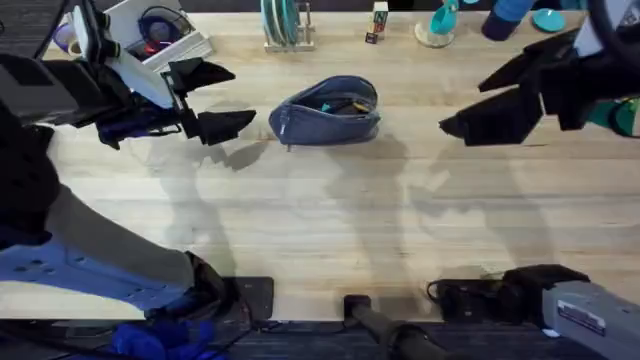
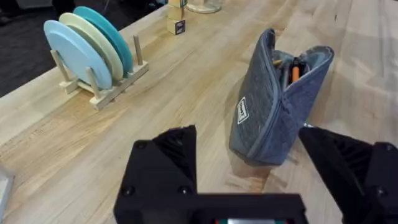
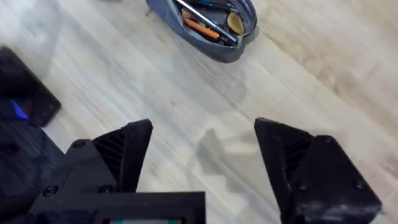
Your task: Unzip the bag, pick up the pens from the table one at a time and place them inside, then zip the bag closed.
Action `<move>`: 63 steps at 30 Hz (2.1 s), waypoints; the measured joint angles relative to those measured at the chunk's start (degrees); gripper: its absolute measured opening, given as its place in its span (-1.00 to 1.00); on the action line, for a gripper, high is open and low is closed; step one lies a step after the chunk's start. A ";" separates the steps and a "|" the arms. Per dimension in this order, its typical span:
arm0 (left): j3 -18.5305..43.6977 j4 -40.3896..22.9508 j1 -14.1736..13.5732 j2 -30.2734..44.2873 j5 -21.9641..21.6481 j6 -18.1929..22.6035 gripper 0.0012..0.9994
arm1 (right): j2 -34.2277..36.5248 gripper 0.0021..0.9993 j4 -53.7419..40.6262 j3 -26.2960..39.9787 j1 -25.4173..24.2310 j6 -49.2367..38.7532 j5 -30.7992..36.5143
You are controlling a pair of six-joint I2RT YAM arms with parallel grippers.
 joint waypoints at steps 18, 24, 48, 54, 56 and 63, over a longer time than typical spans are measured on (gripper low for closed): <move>0.00 0.00 0.00 0.00 0.00 0.01 0.99 | 0.00 0.99 -0.22 2.58 9.12 20.93 11.18; 0.00 0.00 0.00 0.00 0.00 0.00 0.99 | 1.98 0.99 -0.44 6.49 17.26 26.98 15.57; 0.00 0.00 0.00 0.00 0.01 0.00 0.99 | 20.12 0.99 -1.44 15.90 32.09 49.83 24.16; 0.00 0.00 0.00 0.00 0.00 0.01 0.99 | 22.33 0.99 -1.40 18.54 36.42 54.45 26.63; 0.00 0.00 0.00 0.00 0.02 0.01 0.99 | 23.38 0.99 -1.21 19.09 37.45 55.47 27.00; 0.00 0.01 0.00 0.00 0.00 0.00 0.99 | 27.56 0.99 0.79 19.60 40.12 57.05 27.40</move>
